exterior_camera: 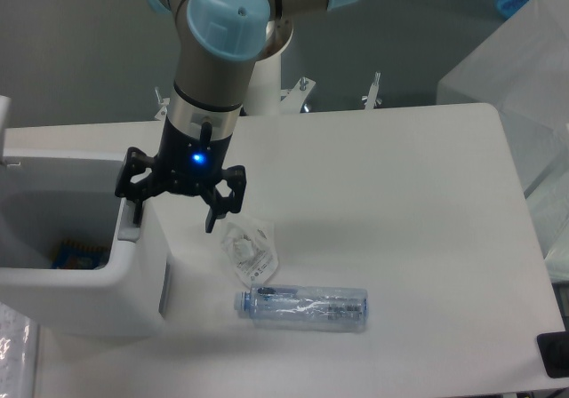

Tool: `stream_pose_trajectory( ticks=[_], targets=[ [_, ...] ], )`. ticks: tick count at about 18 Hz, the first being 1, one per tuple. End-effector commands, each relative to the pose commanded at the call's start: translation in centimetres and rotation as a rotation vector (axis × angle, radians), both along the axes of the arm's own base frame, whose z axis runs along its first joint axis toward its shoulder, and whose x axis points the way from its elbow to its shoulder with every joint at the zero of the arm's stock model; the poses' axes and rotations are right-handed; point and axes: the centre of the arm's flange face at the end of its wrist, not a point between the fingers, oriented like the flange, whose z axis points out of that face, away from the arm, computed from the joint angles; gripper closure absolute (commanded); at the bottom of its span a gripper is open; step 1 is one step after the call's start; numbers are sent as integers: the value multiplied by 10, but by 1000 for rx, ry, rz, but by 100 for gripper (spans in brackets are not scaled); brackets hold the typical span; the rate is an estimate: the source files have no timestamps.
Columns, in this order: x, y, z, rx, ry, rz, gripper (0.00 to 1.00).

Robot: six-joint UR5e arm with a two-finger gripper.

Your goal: Open the trash can

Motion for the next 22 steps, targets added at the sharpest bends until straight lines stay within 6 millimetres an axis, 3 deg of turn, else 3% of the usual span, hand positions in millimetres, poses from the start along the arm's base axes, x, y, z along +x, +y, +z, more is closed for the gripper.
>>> stream_pose_trajectory(
  ticks=[4,7,14,22],
  targets=[
    [-15,-1,38,56,56,10,0],
    [-46,-17,58,67,108,70,0],
    [-77,-45,51,-144,325,140,0],
    [-91,-71,38,-293,472,-33,0]
  ],
)
